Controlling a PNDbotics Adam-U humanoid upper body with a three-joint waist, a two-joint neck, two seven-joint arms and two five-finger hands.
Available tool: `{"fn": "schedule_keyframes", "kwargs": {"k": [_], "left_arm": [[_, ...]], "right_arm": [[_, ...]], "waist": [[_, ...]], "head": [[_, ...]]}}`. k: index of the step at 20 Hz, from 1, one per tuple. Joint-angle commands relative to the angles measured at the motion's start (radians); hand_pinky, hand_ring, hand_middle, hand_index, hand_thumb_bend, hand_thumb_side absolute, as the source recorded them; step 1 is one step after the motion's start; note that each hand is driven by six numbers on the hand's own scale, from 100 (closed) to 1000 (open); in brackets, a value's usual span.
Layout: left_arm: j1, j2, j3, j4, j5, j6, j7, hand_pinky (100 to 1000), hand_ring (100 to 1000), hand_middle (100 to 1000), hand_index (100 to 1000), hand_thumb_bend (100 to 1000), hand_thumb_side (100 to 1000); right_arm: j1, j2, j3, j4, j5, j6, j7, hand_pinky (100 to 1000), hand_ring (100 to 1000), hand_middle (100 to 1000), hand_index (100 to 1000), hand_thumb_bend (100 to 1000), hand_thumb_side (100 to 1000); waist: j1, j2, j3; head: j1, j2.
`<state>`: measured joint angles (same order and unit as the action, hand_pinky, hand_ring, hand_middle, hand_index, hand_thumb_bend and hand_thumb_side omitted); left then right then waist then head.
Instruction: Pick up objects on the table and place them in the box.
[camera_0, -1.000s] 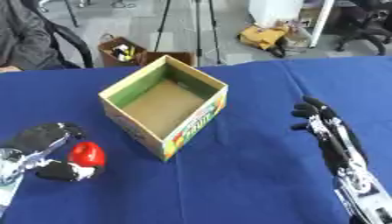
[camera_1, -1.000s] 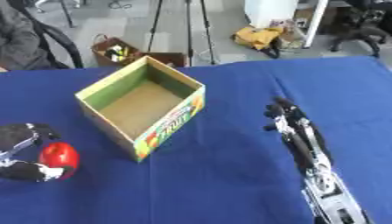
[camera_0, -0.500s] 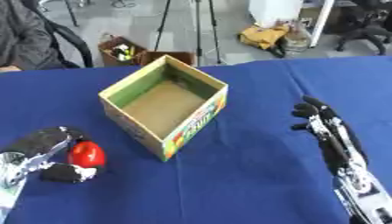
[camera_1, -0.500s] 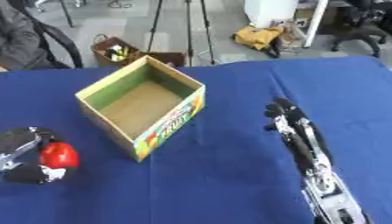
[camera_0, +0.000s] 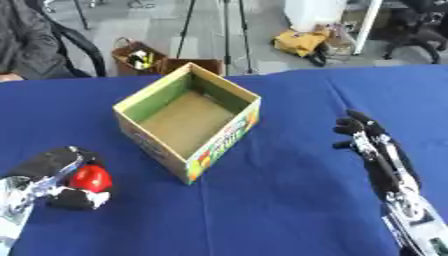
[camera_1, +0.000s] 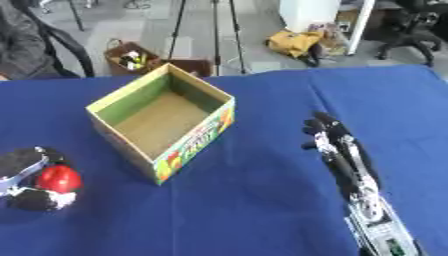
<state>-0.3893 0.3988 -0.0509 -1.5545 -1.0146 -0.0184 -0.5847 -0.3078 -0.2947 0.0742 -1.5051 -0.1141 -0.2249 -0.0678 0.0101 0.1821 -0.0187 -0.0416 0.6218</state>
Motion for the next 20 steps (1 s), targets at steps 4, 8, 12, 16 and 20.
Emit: {"fn": "schedule_keyframes", "kwargs": {"k": [4,8,12,16,20], "left_arm": [[-0.043,0.012,0.018,-0.072,0.051,0.014,0.022,106,325,523,770,100,279],[-0.093,0.014,0.029,-0.142,0.088,0.024,0.018,100,316,520,767,100,284],[-0.15,0.006,0.023,-0.165,0.103,0.03,0.008,100,315,518,766,100,301],[-0.237,-0.023,-0.018,-0.09,0.123,0.043,0.027,100,320,520,768,100,340],[-0.322,-0.072,-0.045,0.017,0.101,0.078,0.066,107,326,519,762,100,368]], "right_arm": [[-0.009,-0.014,-0.005,-0.02,0.002,0.0,-0.003,617,778,742,898,115,674],[-0.006,-0.014,-0.005,-0.02,0.002,0.0,-0.003,617,778,742,898,114,675],[-0.004,-0.013,-0.003,-0.019,0.002,0.0,-0.002,617,778,742,898,113,675],[-0.004,-0.01,0.001,-0.018,0.001,0.001,0.002,617,778,742,898,113,675],[-0.003,-0.008,0.005,-0.019,0.0,0.001,0.007,617,778,742,898,112,675]], "waist": [[-0.001,-0.014,0.002],[0.0,-0.017,0.001],[0.0,-0.021,-0.002],[-0.001,-0.024,-0.009],[-0.005,-0.023,-0.023]], "head": [[0.001,-0.01],[0.001,-0.007],[0.004,-0.005],[0.008,-0.008],[0.018,-0.009]]}}
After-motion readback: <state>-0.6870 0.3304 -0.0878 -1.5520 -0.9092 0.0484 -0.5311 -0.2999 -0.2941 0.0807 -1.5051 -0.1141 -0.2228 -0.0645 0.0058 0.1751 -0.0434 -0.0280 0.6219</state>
